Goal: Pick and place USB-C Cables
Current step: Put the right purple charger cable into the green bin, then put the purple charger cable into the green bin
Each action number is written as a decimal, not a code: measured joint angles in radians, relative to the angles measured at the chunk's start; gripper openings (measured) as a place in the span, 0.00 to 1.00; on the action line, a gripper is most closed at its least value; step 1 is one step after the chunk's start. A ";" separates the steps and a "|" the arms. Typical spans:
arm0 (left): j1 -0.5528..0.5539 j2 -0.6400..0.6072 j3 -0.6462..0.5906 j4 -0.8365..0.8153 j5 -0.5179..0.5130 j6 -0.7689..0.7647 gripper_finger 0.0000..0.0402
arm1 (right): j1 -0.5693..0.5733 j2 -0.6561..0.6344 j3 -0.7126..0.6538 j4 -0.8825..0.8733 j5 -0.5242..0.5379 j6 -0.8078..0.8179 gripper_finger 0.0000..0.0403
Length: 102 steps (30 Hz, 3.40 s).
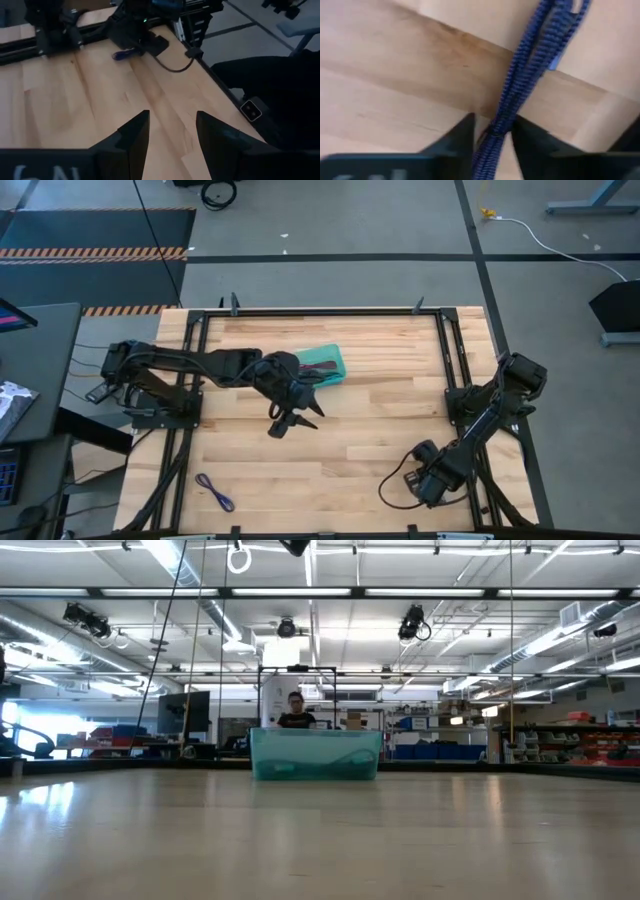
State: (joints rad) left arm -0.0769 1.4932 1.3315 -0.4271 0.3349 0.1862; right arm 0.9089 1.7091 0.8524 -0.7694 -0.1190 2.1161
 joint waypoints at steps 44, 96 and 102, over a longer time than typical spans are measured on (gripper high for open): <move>-0.412 -0.249 0.000 -0.845 -0.612 -1.011 0.42 | -1.035 0.062 0.546 0.272 0.239 -2.571 0.07; -0.913 0.257 -0.082 -0.734 -0.342 -0.679 0.69 | -0.782 -0.252 0.547 0.305 0.470 -2.243 0.73; -0.966 0.350 -0.082 -0.676 -0.375 -0.662 0.66 | -0.725 -0.312 0.547 0.297 0.471 -2.165 0.72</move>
State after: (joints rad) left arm -1.0425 1.8434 1.2491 -1.1028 -0.0404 -0.4761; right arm 0.1839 1.3969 1.3991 -0.4724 0.3515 -0.0493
